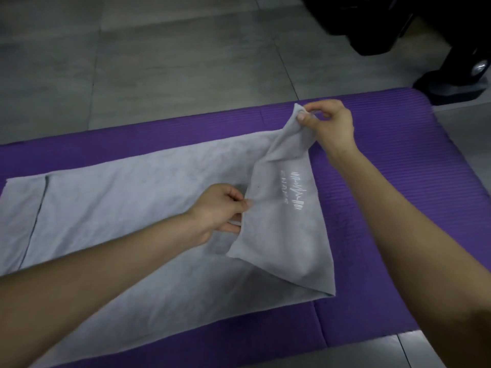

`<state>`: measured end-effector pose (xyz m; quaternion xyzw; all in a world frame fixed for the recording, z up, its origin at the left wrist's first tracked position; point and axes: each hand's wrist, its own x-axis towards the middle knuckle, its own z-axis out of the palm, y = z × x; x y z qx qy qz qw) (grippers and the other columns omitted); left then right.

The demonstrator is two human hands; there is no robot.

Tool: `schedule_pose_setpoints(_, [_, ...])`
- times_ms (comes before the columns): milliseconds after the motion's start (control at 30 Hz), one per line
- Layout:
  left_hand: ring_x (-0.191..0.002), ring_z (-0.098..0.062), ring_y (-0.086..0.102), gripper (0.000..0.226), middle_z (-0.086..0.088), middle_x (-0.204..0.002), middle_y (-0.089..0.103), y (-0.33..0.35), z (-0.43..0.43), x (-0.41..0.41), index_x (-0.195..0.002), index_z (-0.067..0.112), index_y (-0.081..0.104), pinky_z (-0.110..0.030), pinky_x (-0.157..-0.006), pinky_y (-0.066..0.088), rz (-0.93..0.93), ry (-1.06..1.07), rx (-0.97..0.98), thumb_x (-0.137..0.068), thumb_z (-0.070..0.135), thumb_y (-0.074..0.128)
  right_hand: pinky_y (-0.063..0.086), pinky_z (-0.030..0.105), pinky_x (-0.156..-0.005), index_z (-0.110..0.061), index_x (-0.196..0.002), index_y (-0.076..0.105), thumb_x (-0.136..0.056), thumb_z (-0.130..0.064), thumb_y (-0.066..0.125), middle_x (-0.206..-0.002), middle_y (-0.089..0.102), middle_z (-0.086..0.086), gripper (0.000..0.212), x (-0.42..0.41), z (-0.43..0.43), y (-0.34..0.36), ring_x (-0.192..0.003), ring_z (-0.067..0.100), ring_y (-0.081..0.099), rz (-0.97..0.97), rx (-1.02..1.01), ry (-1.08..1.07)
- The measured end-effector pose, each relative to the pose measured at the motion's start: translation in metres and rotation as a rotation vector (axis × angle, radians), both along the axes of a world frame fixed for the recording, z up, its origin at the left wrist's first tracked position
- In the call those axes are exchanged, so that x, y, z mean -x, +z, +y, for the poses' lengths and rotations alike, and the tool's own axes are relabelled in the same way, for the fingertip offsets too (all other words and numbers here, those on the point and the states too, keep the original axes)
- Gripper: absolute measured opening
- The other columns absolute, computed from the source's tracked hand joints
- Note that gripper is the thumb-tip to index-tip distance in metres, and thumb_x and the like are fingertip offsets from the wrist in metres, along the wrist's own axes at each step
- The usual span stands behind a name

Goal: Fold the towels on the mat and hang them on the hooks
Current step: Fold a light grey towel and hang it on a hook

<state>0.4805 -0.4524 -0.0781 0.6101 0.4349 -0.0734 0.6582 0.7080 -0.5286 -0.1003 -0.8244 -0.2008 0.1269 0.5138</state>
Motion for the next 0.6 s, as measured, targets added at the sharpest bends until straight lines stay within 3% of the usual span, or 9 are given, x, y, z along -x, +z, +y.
schedule_pose_setpoints(100, [-0.047, -0.007, 0.058, 0.015, -0.004, -0.066, 0.059, 0.036, 0.014, 0.025, -0.078, 0.010, 0.053, -0.032, -0.058, 0.059, 0.018, -0.026, -0.054, -0.087, 0.013, 0.064, 0.048, 0.046, -0.091, -0.053, -0.069, 0.065, -0.059, -0.055, 0.066, -0.083, 0.066, -0.021, 0.011, 0.021, 0.018, 0.023, -0.089, 0.006, 0.062, -0.040, -0.046, 0.100])
schedule_pose_setpoints(200, [-0.050, -0.009, 0.057, 0.015, -0.005, -0.067, 0.056, 0.072, 0.033, 0.057, -0.078, 0.009, 0.053, -0.030, -0.053, 0.058, 0.060, -0.052, -0.124, -0.089, 0.014, 0.062, 0.051, 0.043, -0.086, -0.043, -0.069, 0.065, -0.070, -0.040, 0.070, -0.075, 0.065, -0.021, 0.006, 0.055, 0.044, 0.055, -0.077, 0.003, 0.059, -0.074, -0.022, 0.219])
schedule_pose_setpoints(300, [-0.044, -0.006, 0.056, 0.017, -0.001, -0.058, 0.056, 0.101, 0.053, 0.098, -0.076, 0.008, 0.052, -0.031, -0.053, 0.058, 0.065, -0.073, -0.143, -0.090, 0.014, 0.060, 0.053, 0.036, -0.083, -0.034, -0.073, 0.061, -0.075, -0.028, 0.071, -0.077, 0.064, -0.012, 0.012, 0.089, 0.076, 0.089, -0.078, 0.009, 0.060, -0.061, -0.022, 0.311])
schedule_pose_setpoints(433, [-0.047, -0.009, 0.061, 0.016, -0.002, -0.058, 0.062, 0.120, 0.082, 0.166, -0.079, 0.007, 0.049, -0.033, -0.054, 0.059, 0.030, -0.011, -0.040, -0.091, 0.015, 0.057, 0.040, 0.012, -0.047, -0.020, -0.077, 0.054, -0.083, -0.007, 0.068, -0.067, 0.052, -0.001, 0.020, 0.129, 0.122, 0.127, -0.048, -0.002, 0.049, 0.046, -0.019, 0.387])
schedule_pose_setpoints(600, [-0.063, -0.015, 0.060, 0.017, -0.008, -0.077, 0.060, 0.112, 0.120, 0.255, -0.085, 0.006, 0.050, -0.035, -0.057, 0.058, 0.013, 0.077, -0.024, -0.087, 0.019, 0.062, 0.037, 0.016, -0.037, -0.011, -0.100, 0.054, -0.081, -0.003, 0.069, -0.068, 0.051, 0.004, 0.025, 0.185, 0.191, 0.150, -0.048, 0.007, 0.049, 0.084, 0.044, 0.473])
